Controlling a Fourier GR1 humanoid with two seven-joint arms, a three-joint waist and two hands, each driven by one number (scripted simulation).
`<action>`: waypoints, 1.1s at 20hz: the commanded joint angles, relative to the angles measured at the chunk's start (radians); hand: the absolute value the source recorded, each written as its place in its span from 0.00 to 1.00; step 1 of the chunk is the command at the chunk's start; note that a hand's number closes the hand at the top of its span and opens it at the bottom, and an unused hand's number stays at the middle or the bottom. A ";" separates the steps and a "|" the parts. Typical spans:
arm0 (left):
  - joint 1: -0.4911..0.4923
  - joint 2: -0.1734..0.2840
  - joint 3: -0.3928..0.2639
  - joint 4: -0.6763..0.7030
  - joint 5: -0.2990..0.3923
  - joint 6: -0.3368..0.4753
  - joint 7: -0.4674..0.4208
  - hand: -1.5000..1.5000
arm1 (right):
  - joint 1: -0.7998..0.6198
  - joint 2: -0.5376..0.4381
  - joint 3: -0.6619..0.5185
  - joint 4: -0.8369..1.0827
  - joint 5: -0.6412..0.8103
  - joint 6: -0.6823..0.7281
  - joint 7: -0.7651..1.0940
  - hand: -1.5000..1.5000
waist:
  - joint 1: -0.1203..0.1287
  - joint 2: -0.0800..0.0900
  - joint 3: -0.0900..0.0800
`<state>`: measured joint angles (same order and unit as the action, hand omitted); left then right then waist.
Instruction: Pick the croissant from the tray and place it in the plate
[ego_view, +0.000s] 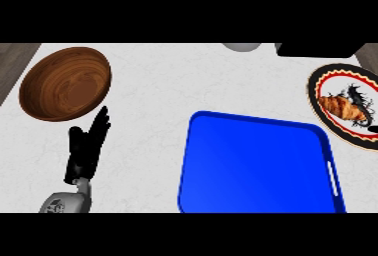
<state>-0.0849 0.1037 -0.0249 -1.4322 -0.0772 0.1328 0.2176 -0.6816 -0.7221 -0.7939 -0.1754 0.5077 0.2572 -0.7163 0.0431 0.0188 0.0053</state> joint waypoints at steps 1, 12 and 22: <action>-0.012 -0.008 -0.004 -0.019 -0.008 0.012 0.025 0.50 | 0.009 -0.006 0.024 0.000 0.018 -0.031 0.011 0.00 | 0.005 0.001 0.001; 0.080 -0.017 -0.040 -0.069 -0.038 0.014 -0.024 0.50 | 0.071 -0.048 0.016 0.015 0.005 -0.080 0.008 0.00 | 0.011 0.000 0.002; 0.024 -0.014 -0.002 0.007 -0.006 -0.008 -0.036 0.50 | 0.115 -0.075 0.006 0.020 -0.011 -0.099 -0.010 0.00 | 0.001 0.003 0.002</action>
<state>-0.0589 0.0957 -0.0273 -1.4454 -0.0822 0.1246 0.1922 -0.5876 -0.7822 -0.7875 -0.1585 0.4992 0.1642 -0.7248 0.0475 0.0224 0.0077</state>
